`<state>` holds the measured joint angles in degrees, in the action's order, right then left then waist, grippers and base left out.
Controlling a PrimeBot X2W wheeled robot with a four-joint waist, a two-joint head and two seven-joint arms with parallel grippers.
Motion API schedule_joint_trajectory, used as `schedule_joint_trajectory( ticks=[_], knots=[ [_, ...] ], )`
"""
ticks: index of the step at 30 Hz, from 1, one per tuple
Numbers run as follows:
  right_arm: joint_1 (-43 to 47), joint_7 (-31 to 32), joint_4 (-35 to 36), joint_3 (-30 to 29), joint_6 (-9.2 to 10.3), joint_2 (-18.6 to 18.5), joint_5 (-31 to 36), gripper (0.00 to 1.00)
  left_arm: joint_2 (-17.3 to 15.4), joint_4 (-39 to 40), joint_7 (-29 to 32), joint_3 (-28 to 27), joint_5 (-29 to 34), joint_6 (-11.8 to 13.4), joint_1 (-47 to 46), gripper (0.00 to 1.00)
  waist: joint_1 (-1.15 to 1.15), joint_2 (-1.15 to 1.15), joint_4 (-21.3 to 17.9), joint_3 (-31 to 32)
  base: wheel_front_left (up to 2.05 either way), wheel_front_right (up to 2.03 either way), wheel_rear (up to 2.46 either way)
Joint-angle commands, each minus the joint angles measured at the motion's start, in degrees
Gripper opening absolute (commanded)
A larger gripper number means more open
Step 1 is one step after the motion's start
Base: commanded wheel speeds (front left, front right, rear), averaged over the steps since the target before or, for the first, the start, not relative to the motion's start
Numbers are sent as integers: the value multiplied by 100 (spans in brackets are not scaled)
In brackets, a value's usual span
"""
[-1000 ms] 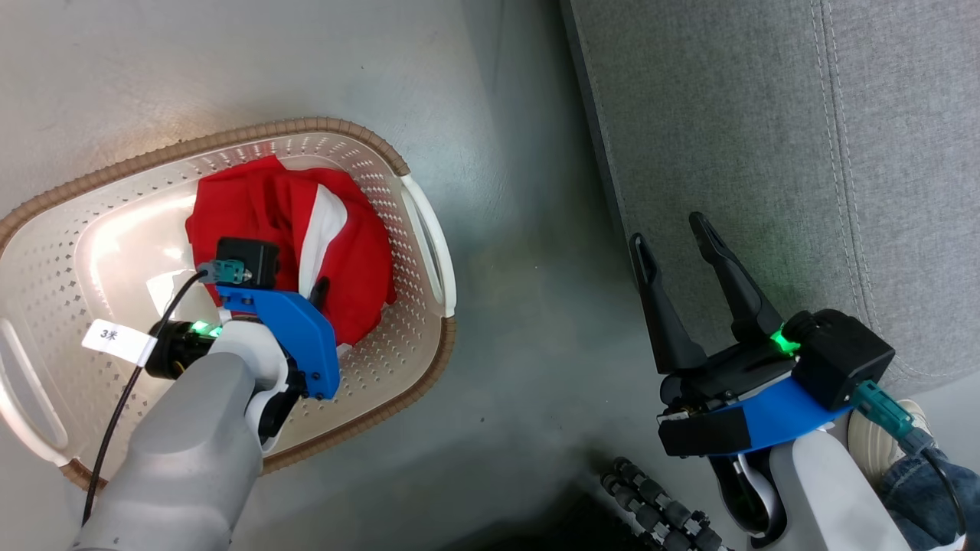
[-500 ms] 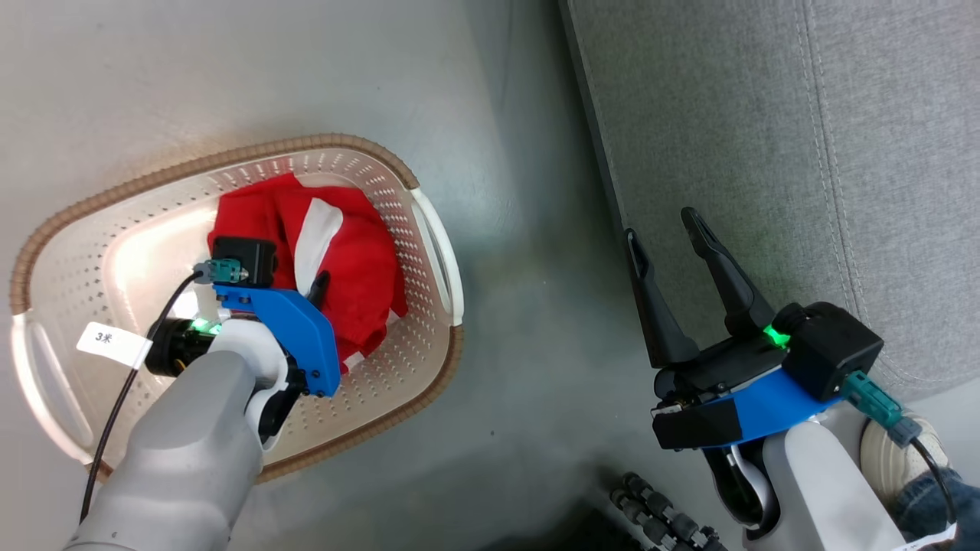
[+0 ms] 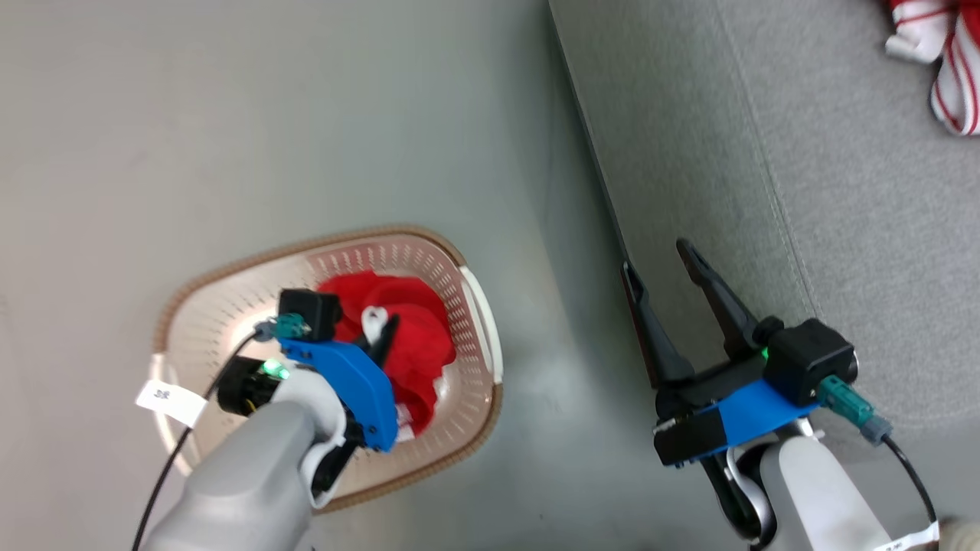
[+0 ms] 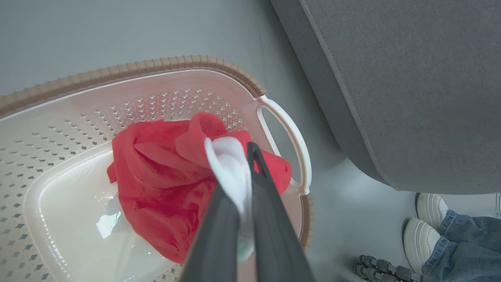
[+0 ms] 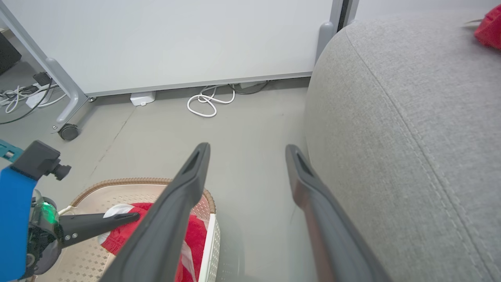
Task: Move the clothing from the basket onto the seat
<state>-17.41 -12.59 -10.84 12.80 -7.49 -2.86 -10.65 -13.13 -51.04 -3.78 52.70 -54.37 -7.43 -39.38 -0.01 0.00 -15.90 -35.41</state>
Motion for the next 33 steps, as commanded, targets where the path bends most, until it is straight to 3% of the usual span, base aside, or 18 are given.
schedule_joint_trajectory(
  ticks=[1,8,15,33],
  knots=[
    [184,79,-55,-46,-1,-5,57,100,35,126,-90,143,-76,-5,134,0,1,0,456,902,0,0,0],
    [582,361,-45,-216,-1,-8,210,100,-21,571,-426,631,-193,-5,270,0,1,0,844,1905,0,0,0],
    [958,645,104,-262,-1,-7,267,100,-21,946,-740,775,-306,-5,76,0,1,0,1061,2530,0,0,0],
    [1217,934,239,-89,-1,-7,151,100,148,1295,-761,944,-166,-5,-1084,0,1,0,1225,3178,0,0,0]
  ],
)
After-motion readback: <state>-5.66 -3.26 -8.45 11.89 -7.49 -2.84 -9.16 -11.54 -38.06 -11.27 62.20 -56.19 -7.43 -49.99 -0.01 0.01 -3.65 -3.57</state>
